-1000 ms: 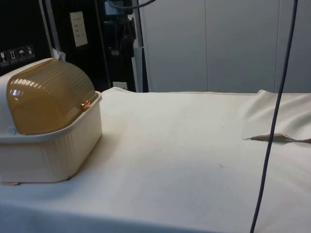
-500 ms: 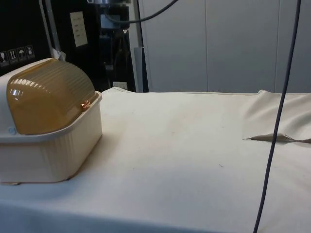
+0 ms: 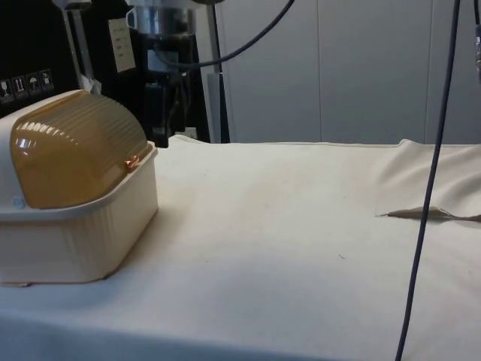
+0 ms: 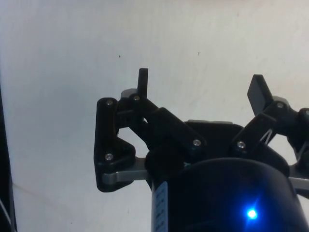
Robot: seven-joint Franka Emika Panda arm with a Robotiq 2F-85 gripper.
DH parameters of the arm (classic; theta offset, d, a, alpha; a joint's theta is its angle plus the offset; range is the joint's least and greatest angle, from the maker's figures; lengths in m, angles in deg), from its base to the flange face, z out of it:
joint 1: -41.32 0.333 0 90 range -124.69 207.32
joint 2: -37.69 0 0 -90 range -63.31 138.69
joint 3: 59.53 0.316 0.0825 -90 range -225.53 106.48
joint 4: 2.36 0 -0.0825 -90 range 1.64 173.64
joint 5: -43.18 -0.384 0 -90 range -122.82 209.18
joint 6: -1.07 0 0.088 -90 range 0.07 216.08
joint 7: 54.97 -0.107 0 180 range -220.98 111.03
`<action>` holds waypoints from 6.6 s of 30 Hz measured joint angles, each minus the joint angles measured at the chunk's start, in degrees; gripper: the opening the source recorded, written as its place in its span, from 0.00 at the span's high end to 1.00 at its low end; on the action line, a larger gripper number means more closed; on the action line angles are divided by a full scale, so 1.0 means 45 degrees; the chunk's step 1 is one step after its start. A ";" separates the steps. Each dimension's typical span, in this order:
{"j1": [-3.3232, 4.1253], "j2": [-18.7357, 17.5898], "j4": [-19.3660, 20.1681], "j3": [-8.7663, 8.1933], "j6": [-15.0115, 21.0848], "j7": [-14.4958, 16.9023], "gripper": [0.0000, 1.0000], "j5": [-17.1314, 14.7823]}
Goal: Open the lid, then close it.
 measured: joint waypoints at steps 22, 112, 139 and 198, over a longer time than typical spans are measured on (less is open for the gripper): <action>-0.0013 -0.1502 -0.0547 0.0025 0.2114 0.0000 0.00 0.0000; 0.0115 -0.1464 -0.1019 0.0204 0.5755 0.0076 1.00 0.0025; 0.0127 -0.1592 -0.1961 0.0369 0.6723 0.0076 1.00 0.0025; 0.0140 -0.1630 -0.3769 0.0573 0.5895 0.0382 0.03 0.0089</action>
